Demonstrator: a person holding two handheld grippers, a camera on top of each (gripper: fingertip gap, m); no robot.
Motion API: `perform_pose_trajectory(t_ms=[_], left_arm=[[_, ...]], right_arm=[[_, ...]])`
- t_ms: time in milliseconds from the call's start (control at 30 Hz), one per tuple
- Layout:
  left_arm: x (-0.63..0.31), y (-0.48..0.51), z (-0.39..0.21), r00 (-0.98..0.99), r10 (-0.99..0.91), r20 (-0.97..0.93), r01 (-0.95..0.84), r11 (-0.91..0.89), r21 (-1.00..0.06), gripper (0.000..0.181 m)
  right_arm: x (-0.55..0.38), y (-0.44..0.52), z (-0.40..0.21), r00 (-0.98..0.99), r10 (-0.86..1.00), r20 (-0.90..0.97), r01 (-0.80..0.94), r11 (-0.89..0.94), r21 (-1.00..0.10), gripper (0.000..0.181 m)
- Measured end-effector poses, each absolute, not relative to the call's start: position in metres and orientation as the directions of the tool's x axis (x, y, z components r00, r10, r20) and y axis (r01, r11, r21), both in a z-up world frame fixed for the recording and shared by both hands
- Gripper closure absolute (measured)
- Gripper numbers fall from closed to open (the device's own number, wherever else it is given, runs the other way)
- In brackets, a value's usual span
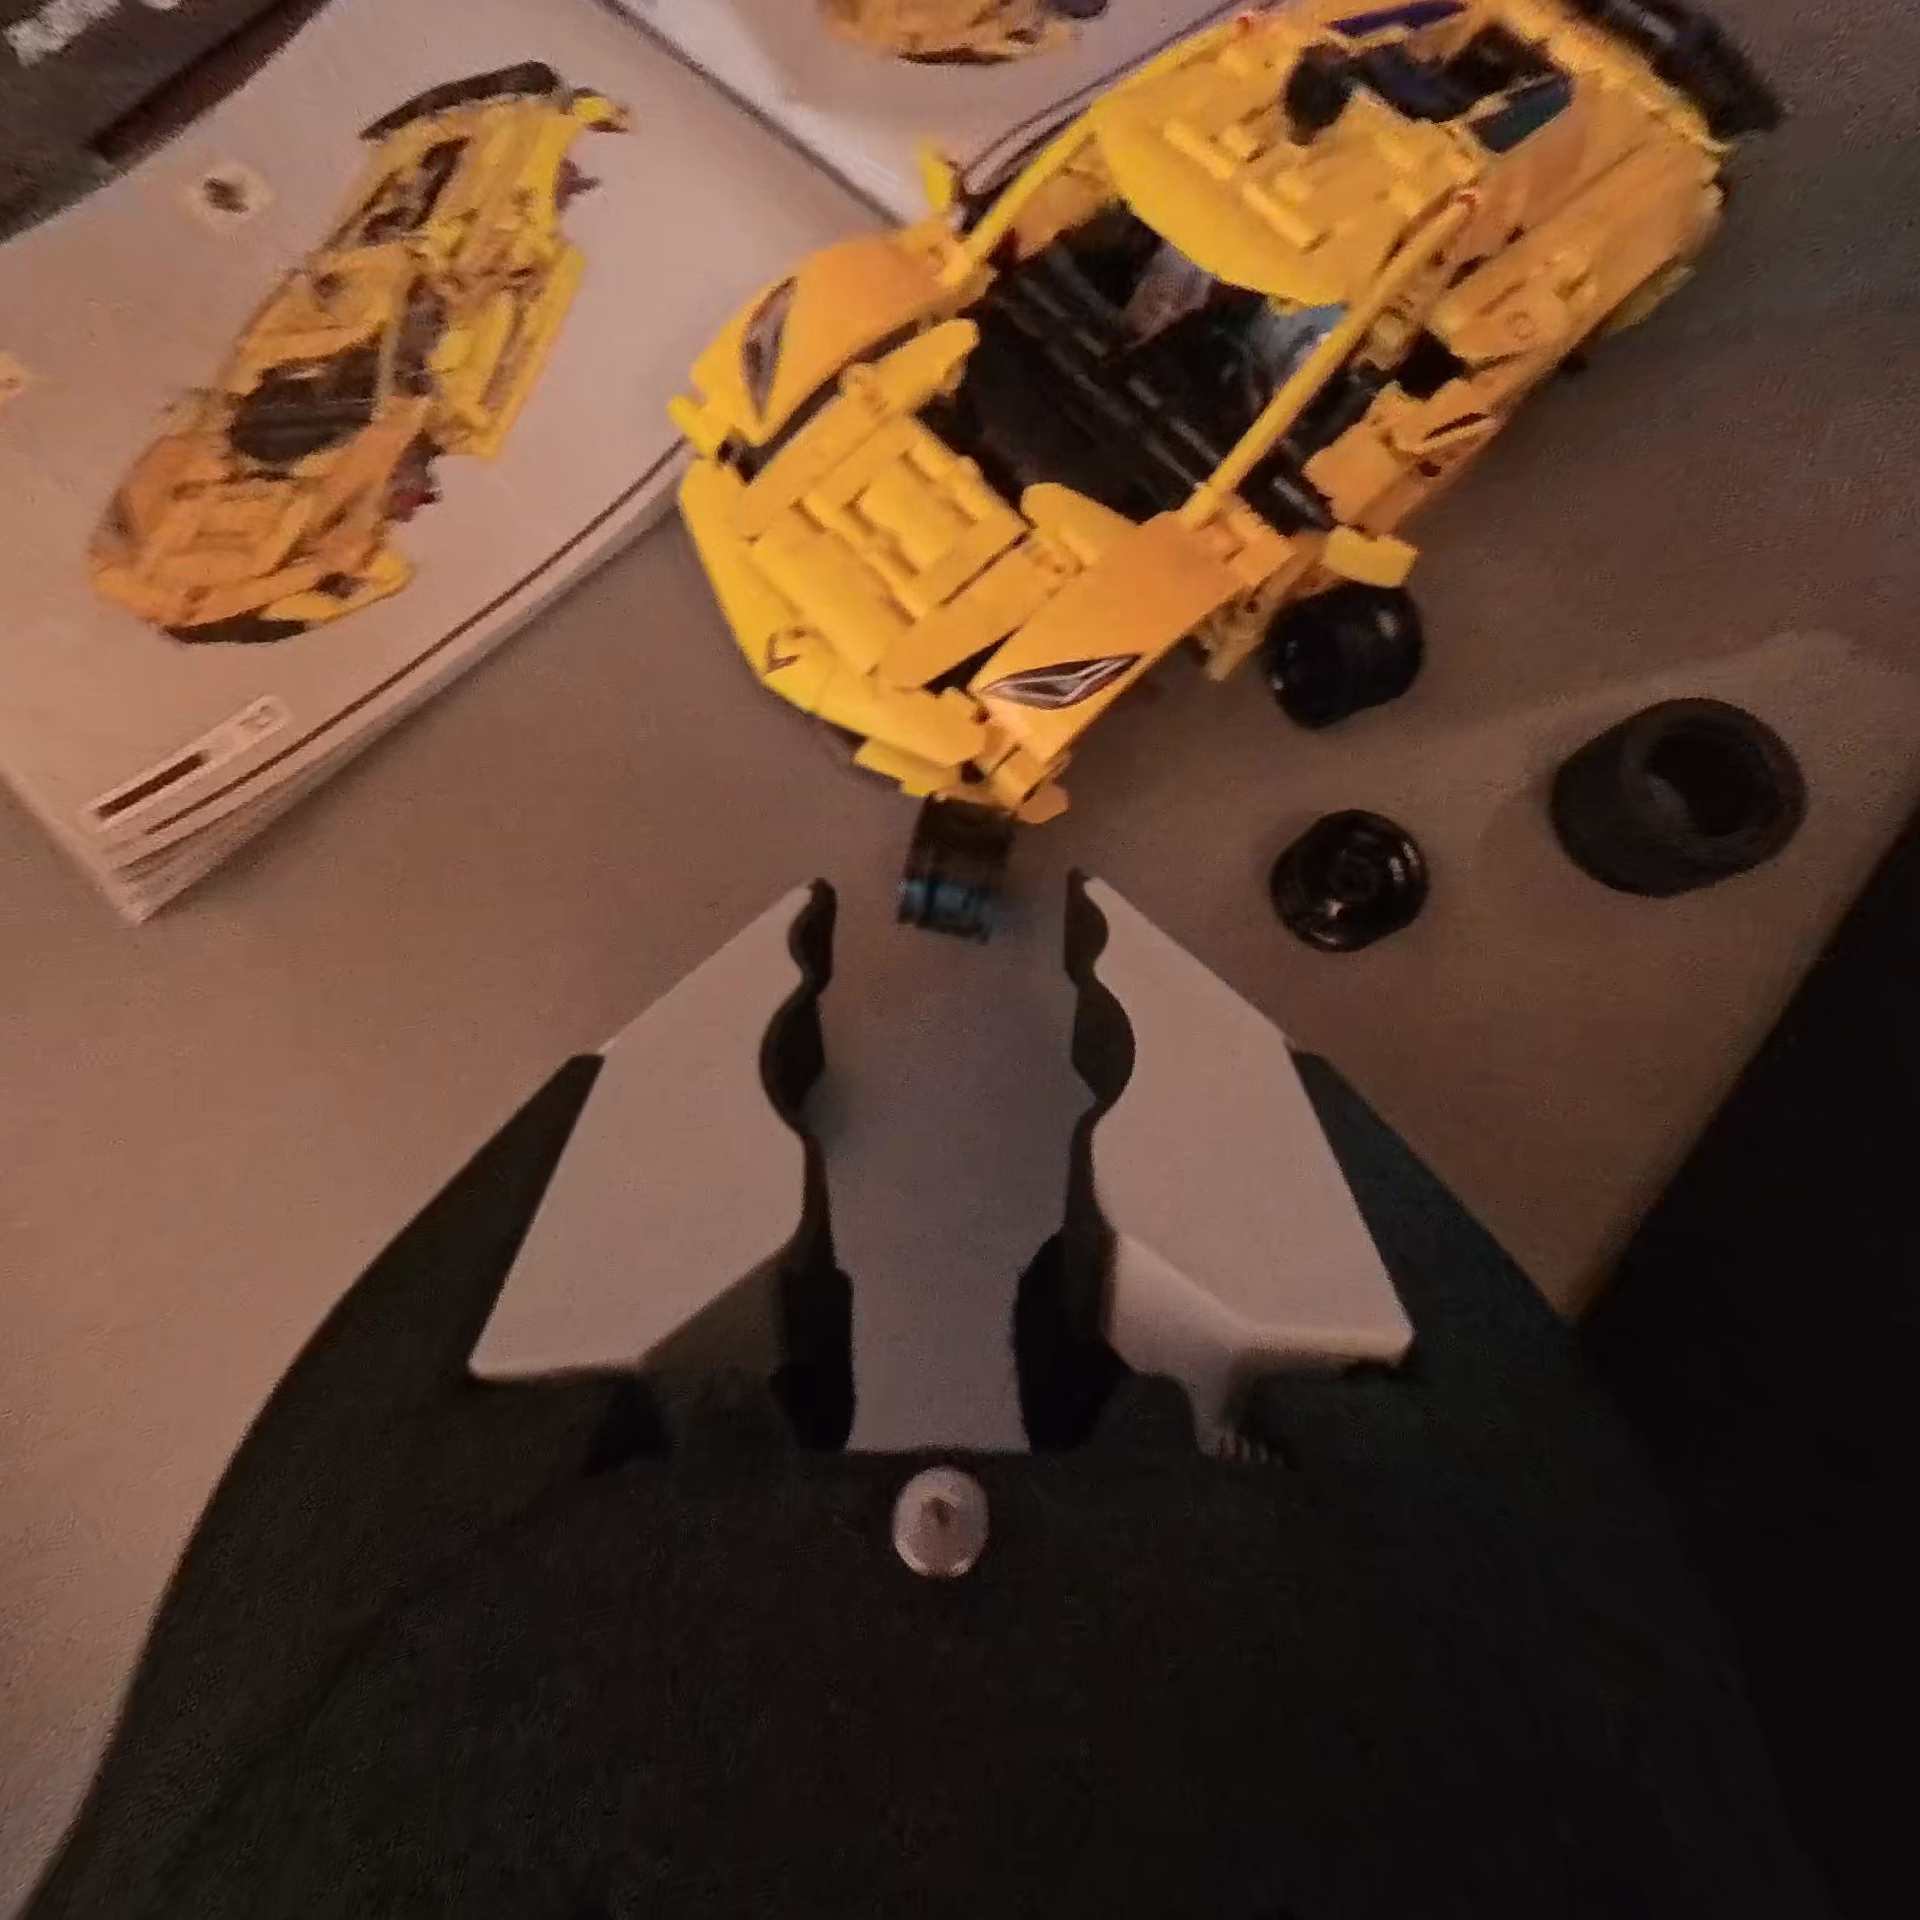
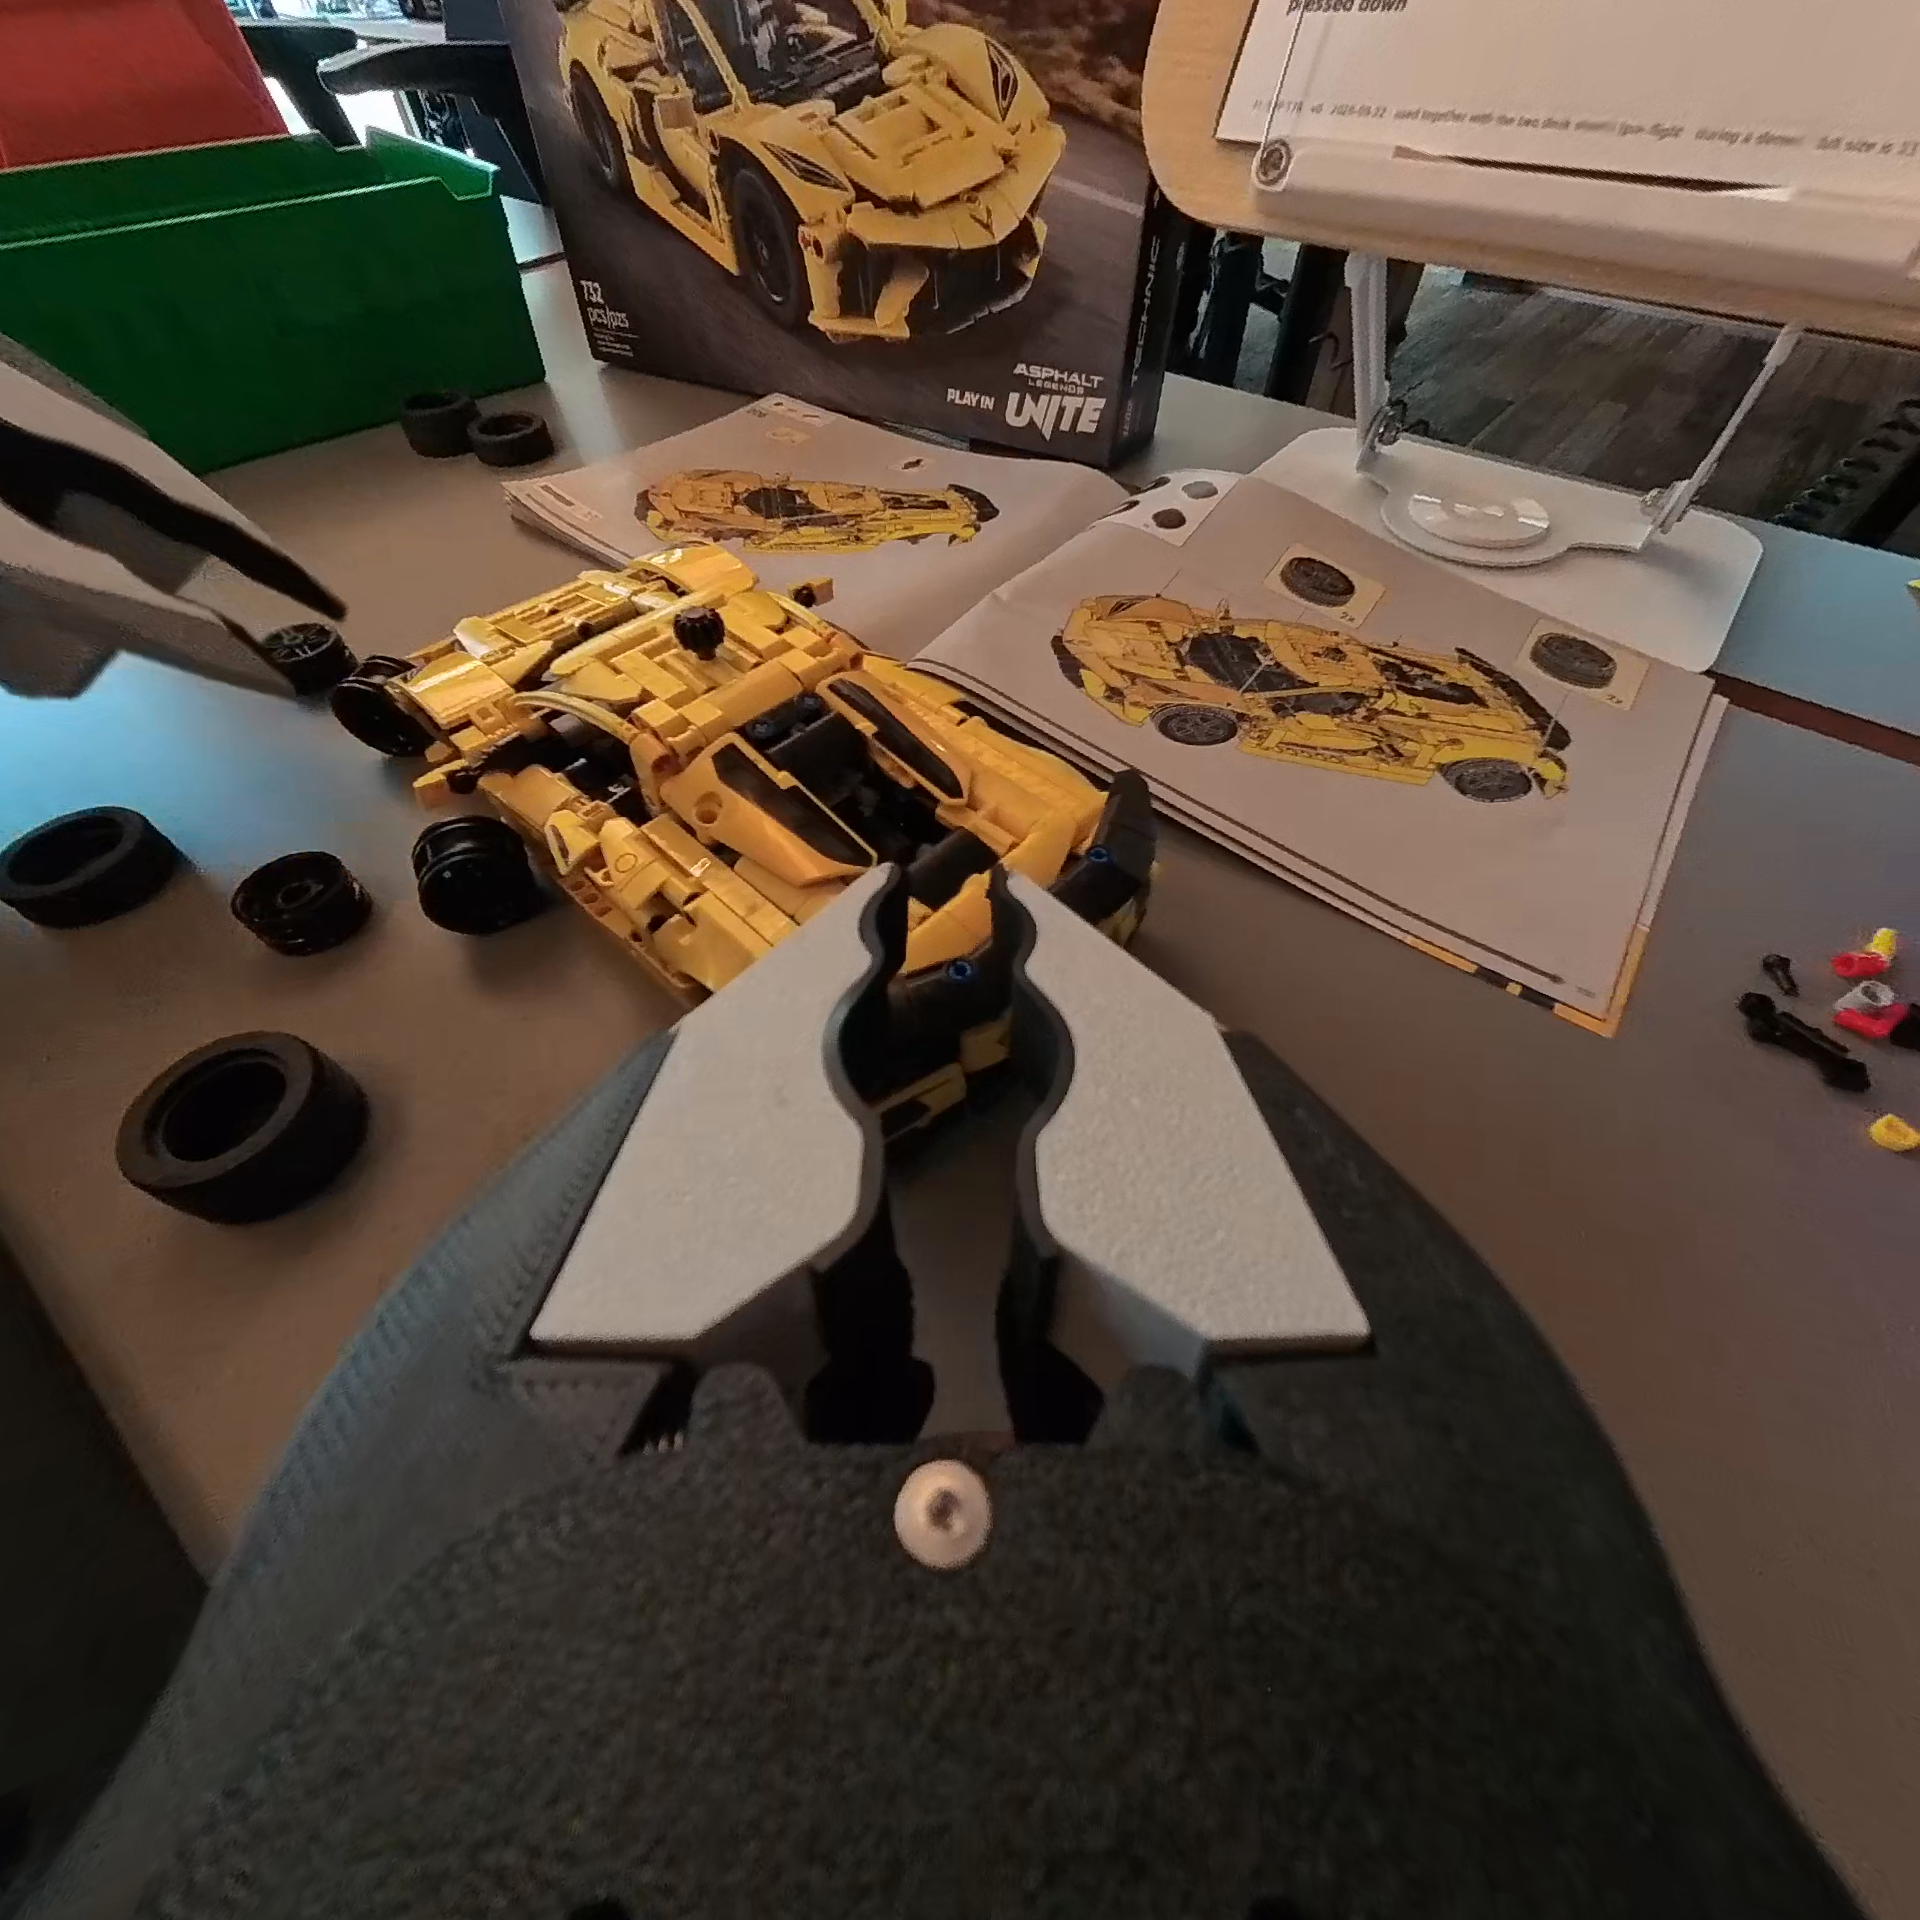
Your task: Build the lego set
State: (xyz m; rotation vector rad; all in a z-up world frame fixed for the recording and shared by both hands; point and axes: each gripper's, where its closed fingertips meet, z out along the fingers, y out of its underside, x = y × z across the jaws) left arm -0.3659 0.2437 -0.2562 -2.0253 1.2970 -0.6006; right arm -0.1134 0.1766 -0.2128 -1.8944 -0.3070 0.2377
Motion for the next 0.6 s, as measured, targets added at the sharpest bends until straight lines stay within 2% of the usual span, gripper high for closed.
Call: perform_pose_trajectory(t_ms=[133, 167, 200, 300, 367, 467, 600], left_arm=[[-0.35, 0.245, -0.276, 0.373, -0.928, -0.023, -0.69, -0.26, -0.676, 0.137], [-0.353, 0.249, -0.28, 0.383, -0.922, -0.056, -0.708, -0.254, -0.66, 0.151], [-0.357, 0.251, -0.279, 0.389, -0.917, -0.086, -0.718, -0.244, -0.651, 0.158], [-0.38, 0.253, -0.265, 0.383, -0.879, -0.283, -0.772, -0.137, -0.621, 0.158], [-0.412, 0.254, -0.256, 0.354, -0.801, -0.483, -0.847, -0.056, -0.529, 0.159], [-0.469, 0.266, -0.245, 0.319, -0.638, -0.701, -0.932, -0.076, -0.355, 0.159], [-0.488, 0.273, -0.265, 0.403, -0.682, -0.61, -0.901, -0.18, -0.394, 0.159]], right_arm=[[-0.113, 0.177, -0.213, 0.945, 0.326, -0.019, 0.092, -0.322, -0.942, 0.166], [-0.113, 0.176, -0.212, 0.945, 0.326, -0.021, 0.09, -0.321, -0.943, 0.167], [-0.113, 0.176, -0.212, 0.945, 0.325, -0.021, 0.089, -0.321, -0.943, 0.167], [-0.113, 0.176, -0.213, 0.946, 0.324, -0.019, 0.092, -0.324, -0.942, 0.166], [-0.113, 0.176, -0.213, 0.945, 0.326, -0.02, 0.091, -0.322, -0.942, 0.167], [-0.115, 0.177, -0.214, 0.943, 0.331, -0.016, 0.099, -0.328, -0.94, 0.166], [-0.116, 0.177, -0.215, 0.942, 0.334, -0.012, 0.105, -0.33, -0.938, 0.166]])
